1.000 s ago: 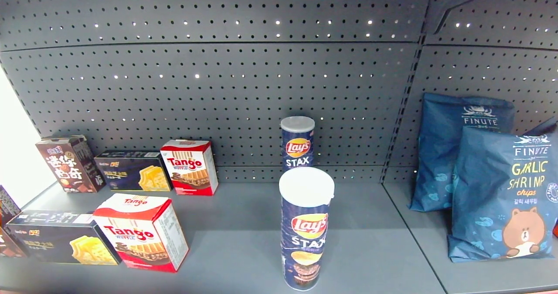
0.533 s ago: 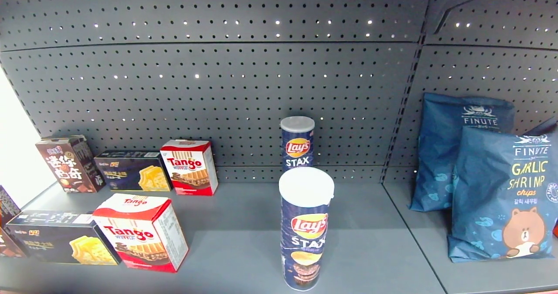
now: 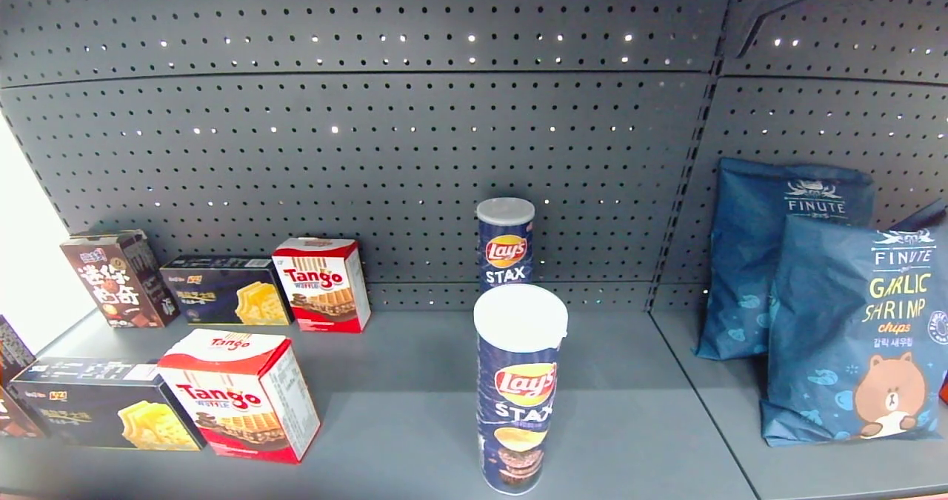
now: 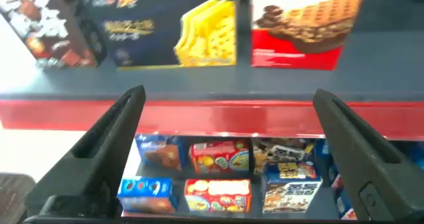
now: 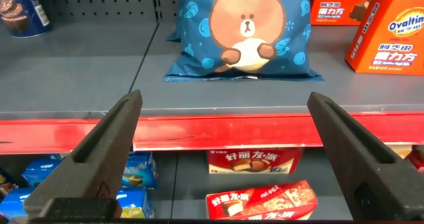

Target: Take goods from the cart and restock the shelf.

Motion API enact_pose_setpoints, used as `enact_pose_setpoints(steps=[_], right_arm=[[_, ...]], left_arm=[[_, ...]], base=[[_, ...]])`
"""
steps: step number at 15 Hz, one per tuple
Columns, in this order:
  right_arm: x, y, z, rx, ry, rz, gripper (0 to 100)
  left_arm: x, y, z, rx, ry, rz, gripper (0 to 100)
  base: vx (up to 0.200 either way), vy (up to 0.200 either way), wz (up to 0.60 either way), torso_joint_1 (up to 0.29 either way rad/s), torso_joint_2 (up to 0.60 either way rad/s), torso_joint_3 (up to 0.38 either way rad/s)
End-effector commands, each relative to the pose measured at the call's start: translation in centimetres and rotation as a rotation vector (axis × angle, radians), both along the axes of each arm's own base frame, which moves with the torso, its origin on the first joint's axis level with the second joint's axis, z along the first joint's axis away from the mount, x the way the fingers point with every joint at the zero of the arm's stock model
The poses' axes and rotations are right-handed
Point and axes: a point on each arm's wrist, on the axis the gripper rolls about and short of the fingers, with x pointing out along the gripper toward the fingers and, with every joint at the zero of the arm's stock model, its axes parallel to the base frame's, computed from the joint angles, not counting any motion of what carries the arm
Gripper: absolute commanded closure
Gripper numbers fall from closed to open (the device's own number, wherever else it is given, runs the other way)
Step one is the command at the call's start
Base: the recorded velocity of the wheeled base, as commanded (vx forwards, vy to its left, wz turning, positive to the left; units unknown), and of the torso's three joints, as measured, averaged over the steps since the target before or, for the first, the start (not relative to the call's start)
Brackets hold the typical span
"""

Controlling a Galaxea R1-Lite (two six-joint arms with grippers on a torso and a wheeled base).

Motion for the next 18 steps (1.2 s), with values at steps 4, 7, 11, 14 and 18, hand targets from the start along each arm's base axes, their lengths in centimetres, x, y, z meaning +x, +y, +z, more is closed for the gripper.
enact_pose_setpoints(steps=[4, 7, 11, 14, 18], right_arm=[[0.02, 0.00, 0.00, 0.000, 0.002, -0.001, 0], [0.02, 0.00, 0.00, 0.000, 0.002, -0.001, 0], [0.02, 0.00, 0.00, 0.000, 0.002, -0.001, 0], [0.02, 0.00, 0.00, 0.000, 0.002, -0.001, 0], [0.02, 0.00, 0.00, 0.000, 0.002, -0.001, 0]], left_arm=[[-0.59, -0.09, -0.24, -0.019, -0.075, -0.118, 0], [-0.58, -0.01, -0.22, -0.052, -0.078, -0.078, 0], [-0.58, -0.01, -0.22, -0.052, -0.078, -0.078, 0], [-0.58, -0.01, -0.22, -0.052, -0.078, -0.078, 0], [-0.58, -0.01, -0.22, -0.052, -0.078, -0.078, 0]], base=[[0.000, 0.000, 0.00, 0.000, 0.00, 0.000], [0.000, 0.000, 0.00, 0.000, 0.00, 0.000], [0.000, 0.000, 0.00, 0.000, 0.00, 0.000], [0.000, 0.000, 0.00, 0.000, 0.00, 0.000], [0.000, 0.000, 0.00, 0.000, 0.00, 0.000]])
